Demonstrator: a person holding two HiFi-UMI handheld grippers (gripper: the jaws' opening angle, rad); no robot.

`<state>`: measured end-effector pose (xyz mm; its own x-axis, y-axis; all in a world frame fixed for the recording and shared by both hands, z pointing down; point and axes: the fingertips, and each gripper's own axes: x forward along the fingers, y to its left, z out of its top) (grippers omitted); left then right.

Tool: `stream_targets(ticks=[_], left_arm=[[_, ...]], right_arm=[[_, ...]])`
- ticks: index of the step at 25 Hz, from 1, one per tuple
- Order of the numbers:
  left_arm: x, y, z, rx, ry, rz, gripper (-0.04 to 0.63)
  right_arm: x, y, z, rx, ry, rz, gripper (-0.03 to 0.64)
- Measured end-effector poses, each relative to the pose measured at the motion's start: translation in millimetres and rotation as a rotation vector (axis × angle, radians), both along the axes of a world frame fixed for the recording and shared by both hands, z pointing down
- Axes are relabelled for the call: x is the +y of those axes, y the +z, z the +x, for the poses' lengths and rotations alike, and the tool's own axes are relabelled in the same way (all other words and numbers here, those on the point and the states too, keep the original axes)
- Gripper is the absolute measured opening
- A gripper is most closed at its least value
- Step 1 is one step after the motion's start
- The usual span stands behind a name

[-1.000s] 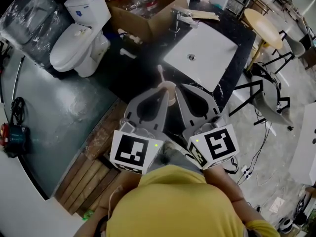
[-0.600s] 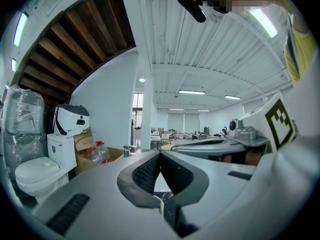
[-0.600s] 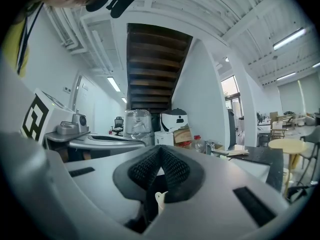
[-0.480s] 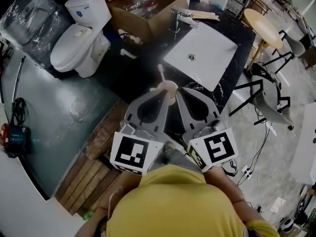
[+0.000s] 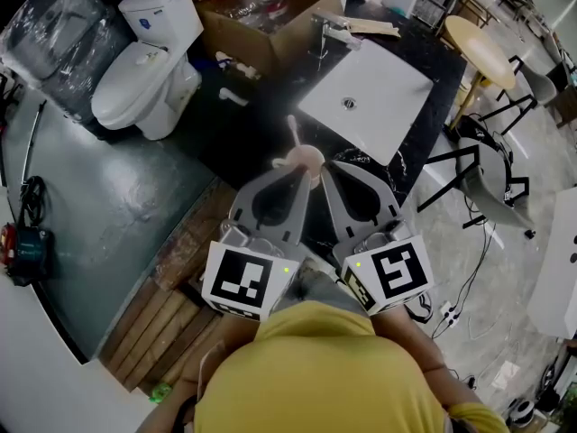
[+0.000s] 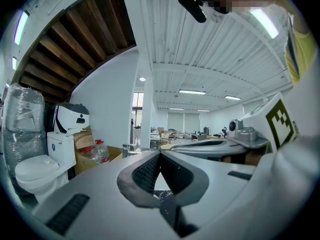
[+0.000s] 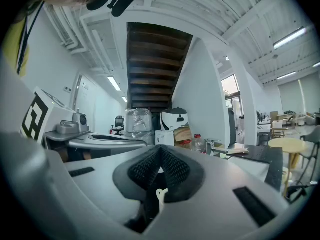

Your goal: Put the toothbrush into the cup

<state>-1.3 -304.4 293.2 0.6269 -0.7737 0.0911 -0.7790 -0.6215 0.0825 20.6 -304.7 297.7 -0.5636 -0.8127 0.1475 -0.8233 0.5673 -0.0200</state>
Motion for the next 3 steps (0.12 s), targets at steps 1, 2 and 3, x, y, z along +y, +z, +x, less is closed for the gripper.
stream_targets(ticks=[1, 2, 3], left_arm=[[0.9, 0.6, -0.2, -0.004, 0.000, -0.003, 0.009], [1.6, 0.8, -0.3, -0.006, 0.000, -0.004, 0.009], [2.3, 1.0, -0.5, -0.008, 0.000, -0.005, 0.009]], right_arm=[[0.6, -0.2, -0.1, 0.000, -0.001, 0.001, 0.015], [1.1, -0.5, -0.2, 0.000, -0.001, 0.001, 0.015], [1.6, -0.7, -0.5, 0.001, -0.002, 0.002, 0.014]])
